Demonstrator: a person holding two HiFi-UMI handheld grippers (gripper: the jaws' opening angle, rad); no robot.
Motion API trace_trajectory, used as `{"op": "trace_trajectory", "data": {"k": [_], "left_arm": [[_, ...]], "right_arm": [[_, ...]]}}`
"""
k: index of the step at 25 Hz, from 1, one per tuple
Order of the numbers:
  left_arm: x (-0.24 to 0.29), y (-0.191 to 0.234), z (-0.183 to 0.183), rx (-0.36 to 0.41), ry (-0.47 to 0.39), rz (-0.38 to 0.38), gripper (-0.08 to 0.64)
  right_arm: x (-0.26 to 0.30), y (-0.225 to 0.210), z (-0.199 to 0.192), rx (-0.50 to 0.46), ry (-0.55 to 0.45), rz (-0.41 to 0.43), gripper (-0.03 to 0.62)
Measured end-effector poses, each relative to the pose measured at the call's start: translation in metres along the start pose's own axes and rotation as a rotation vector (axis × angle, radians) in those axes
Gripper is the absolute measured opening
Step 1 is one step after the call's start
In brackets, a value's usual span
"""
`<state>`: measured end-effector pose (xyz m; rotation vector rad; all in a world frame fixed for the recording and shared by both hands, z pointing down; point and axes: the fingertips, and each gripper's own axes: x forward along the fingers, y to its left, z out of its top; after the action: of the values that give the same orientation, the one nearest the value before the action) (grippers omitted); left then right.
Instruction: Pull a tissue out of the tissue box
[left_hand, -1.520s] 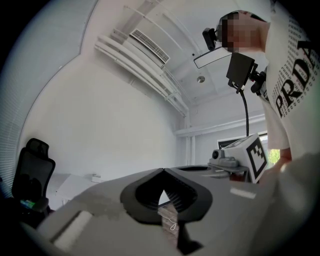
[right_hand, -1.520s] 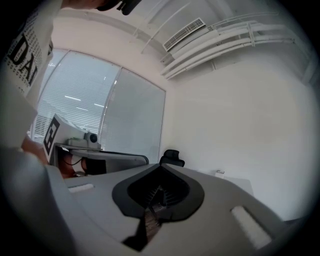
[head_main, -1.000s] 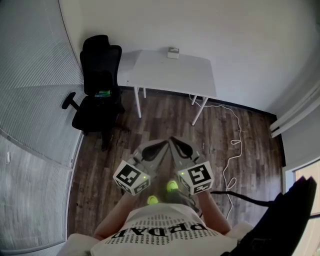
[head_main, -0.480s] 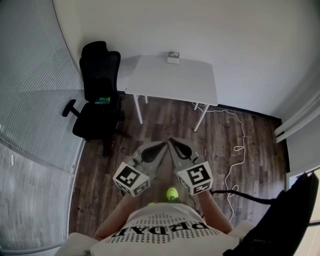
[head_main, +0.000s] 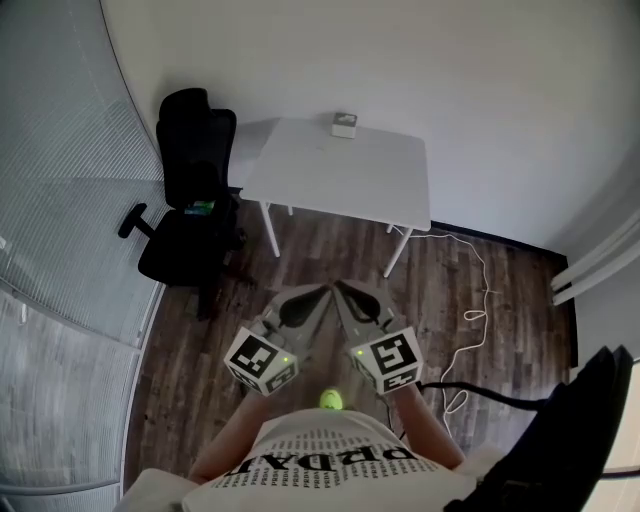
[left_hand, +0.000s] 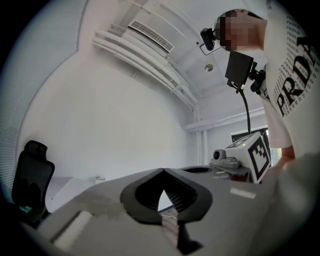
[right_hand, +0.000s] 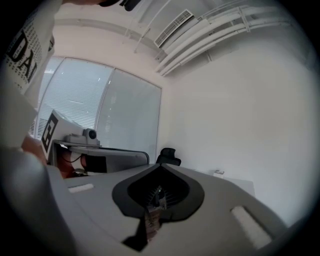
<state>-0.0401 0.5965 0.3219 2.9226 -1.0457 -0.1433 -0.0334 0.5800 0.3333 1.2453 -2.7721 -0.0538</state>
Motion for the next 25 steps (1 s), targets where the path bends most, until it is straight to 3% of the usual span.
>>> {"op": "trace_trajectory", "data": {"k": [13,25], "left_arm": [[0.050,0.033,-0.011,0.000,0.021,0.064,-0.008],[0.089,0.107,-0.004,-0.019,0.004,0.008,-0.008]], "right_arm": [[0.031,-0.051,-0.010,0.062,0.019,0.055,0.008],[0.106,-0.088,-0.011,0.046,0.044,0.025,0.008]]}}
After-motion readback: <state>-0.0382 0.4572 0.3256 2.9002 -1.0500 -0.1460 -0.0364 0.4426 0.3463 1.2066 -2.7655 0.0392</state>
